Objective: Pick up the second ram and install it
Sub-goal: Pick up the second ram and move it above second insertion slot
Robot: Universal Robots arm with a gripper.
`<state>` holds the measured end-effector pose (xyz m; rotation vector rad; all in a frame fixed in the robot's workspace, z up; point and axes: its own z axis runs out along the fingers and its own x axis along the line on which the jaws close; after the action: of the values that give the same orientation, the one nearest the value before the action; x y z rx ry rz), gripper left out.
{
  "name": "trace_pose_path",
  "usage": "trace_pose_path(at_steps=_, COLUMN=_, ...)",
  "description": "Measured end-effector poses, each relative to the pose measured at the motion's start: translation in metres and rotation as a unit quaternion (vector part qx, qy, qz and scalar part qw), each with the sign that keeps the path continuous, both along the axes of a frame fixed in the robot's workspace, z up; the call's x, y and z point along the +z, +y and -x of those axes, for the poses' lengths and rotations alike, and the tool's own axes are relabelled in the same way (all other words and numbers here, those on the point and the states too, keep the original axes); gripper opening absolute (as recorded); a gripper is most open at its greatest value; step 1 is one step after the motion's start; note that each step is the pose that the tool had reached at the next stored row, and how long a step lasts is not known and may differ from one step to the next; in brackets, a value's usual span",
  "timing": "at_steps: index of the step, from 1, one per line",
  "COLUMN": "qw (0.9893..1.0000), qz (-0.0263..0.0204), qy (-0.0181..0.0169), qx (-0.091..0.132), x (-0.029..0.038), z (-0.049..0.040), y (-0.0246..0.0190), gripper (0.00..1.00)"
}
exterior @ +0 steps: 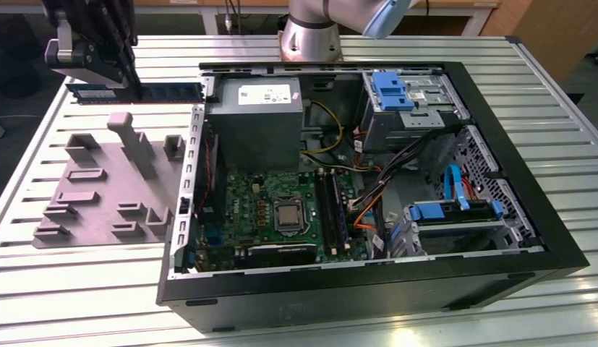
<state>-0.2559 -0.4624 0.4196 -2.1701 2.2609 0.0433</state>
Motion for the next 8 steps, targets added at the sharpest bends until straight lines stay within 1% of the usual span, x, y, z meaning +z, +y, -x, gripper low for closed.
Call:
trace_pose_path(at_steps=4, qw=1.0, qz=0.0, qy=0.0, qx=0.0, x=0.0, z=-0.0007, y=0.0, gripper=0.14)
trace_pose_path(at_steps=8, qw=1.0, qz=0.0, qy=0.0, qx=0.0, x=0.0, z=-0.0039, y=0.0, gripper=0.14)
